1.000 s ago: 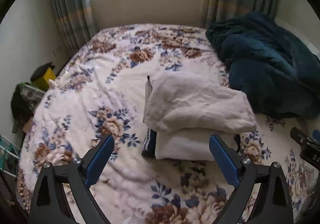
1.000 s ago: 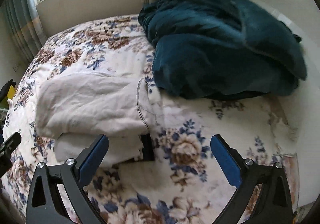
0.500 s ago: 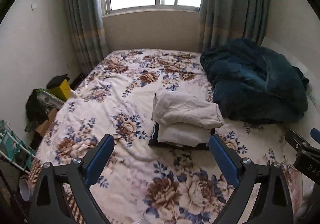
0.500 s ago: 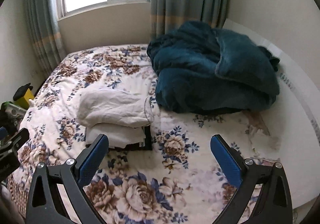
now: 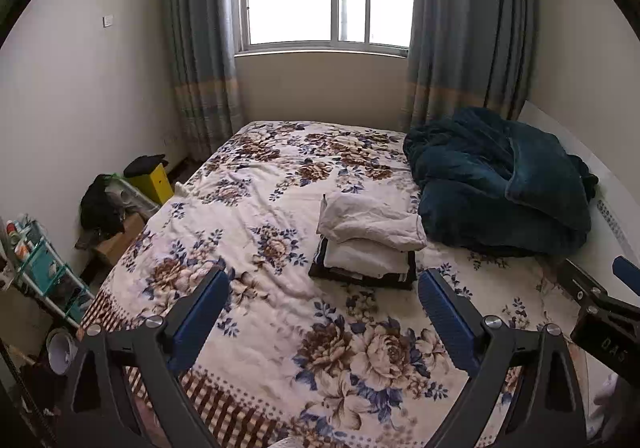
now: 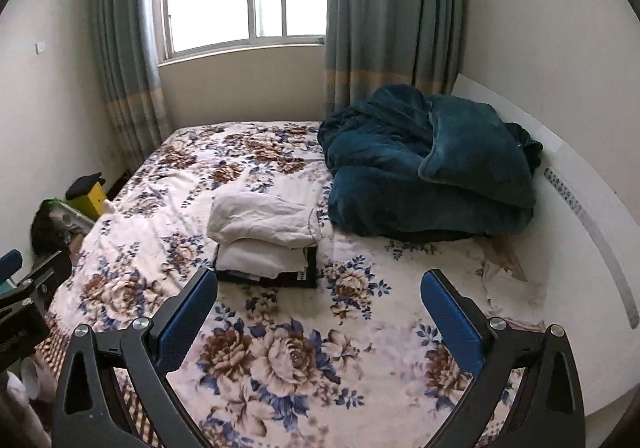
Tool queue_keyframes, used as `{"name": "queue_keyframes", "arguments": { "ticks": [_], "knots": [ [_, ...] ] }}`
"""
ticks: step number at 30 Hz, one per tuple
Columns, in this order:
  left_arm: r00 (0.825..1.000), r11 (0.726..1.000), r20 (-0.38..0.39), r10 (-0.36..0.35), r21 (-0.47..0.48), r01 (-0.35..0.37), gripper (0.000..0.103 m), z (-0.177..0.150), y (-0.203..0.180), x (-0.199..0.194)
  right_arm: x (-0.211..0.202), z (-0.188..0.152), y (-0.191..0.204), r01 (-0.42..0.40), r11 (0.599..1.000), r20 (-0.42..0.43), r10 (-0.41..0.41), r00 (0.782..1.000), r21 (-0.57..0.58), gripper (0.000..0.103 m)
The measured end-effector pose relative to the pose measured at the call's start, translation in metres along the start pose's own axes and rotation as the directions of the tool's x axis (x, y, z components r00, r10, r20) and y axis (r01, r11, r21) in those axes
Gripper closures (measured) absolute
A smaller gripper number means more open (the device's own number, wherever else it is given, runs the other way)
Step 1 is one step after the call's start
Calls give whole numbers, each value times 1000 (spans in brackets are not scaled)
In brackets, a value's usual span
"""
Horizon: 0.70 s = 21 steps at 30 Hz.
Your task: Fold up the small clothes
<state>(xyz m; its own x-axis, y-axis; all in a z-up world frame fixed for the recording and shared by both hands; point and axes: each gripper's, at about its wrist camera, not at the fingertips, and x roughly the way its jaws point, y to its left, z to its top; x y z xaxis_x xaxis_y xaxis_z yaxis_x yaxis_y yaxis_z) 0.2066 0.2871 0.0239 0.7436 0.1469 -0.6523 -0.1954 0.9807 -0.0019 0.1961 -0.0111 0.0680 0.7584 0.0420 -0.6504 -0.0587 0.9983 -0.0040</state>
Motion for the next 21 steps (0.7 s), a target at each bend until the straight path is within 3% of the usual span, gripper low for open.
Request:
{"name": "queue_keyframes", "arguments": {
  "ticks": [11,21],
  "knots": [
    [1000,999,28,1,38,-2,0,-1,8,-34,-61,-5,5,7,999,7,-7,1000,-33,0],
    [999,999,35,-10,50,8,0,-3,14,-39,-71,0,11,0,1000,20,0,1000,-23,0]
  ]
}}
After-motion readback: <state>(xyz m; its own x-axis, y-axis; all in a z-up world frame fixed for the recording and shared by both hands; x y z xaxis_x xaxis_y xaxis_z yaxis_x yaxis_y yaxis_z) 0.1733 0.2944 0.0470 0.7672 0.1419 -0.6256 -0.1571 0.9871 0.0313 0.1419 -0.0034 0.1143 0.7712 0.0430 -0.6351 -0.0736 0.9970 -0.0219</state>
